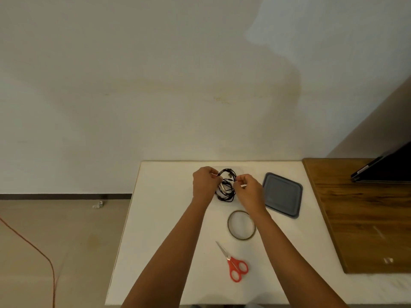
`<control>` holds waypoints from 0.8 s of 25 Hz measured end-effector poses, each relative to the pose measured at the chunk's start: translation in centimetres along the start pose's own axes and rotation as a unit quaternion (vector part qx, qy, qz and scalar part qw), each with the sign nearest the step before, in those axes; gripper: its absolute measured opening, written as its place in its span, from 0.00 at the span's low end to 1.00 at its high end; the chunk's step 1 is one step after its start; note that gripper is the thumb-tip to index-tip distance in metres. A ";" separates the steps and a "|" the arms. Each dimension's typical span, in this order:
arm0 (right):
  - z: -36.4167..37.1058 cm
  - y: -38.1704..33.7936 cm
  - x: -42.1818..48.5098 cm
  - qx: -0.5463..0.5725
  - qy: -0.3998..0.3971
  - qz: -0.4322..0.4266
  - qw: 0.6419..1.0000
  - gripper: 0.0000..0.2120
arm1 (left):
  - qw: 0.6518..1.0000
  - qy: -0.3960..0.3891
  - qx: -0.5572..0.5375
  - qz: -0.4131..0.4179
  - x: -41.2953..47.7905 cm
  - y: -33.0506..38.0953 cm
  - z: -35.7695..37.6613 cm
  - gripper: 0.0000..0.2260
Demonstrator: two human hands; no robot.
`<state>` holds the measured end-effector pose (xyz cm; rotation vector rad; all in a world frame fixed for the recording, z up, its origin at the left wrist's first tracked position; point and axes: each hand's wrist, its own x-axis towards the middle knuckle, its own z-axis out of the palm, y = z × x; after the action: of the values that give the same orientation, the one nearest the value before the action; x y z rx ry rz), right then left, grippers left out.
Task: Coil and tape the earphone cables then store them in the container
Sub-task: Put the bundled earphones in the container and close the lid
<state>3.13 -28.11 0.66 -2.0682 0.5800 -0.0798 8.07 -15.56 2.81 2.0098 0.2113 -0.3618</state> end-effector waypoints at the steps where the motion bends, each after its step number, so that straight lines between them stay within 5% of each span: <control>1: -0.2 0.8 0.5 -0.014 0.017 0.002 1.000 0.09 | 0.999 0.014 0.032 -0.002 0.1 -0.5 0.5 0.10; 5: -3.1 5.6 1.2 -0.203 0.221 0.131 0.945 0.21 | 0.980 0.152 0.126 -0.014 -0.6 -2.2 -0.3 0.08; 8: -4.2 7.9 0.6 -0.248 0.201 0.271 0.908 0.45 | 0.982 0.129 0.122 -0.061 -0.6 -3.6 -0.7 0.10; 11: -4.1 7.7 0.5 -0.121 0.207 0.280 0.929 0.44 | 0.988 0.079 0.106 -0.077 -0.3 -4.4 -0.2 0.10; 14: -3.5 5.3 -0.3 0.019 0.243 0.095 0.965 0.29 | 0.991 0.068 0.081 -0.076 -0.5 -4.3 0.1 0.09; 17: -0.9 1.8 -1.5 -0.055 0.182 -0.149 0.970 0.24 | 0.994 0.061 0.038 -0.082 -0.9 -4.0 0.1 0.07; 20: 3.4 0.4 -1.8 -0.177 0.074 -0.207 0.959 0.25 | 0.995 0.063 0.008 -0.079 -1.2 -4.2 0.2 0.06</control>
<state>2.34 -24.80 -1.27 -2.5248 0.2500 -0.4034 5.60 -13.89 -0.36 2.0386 0.4493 -0.3379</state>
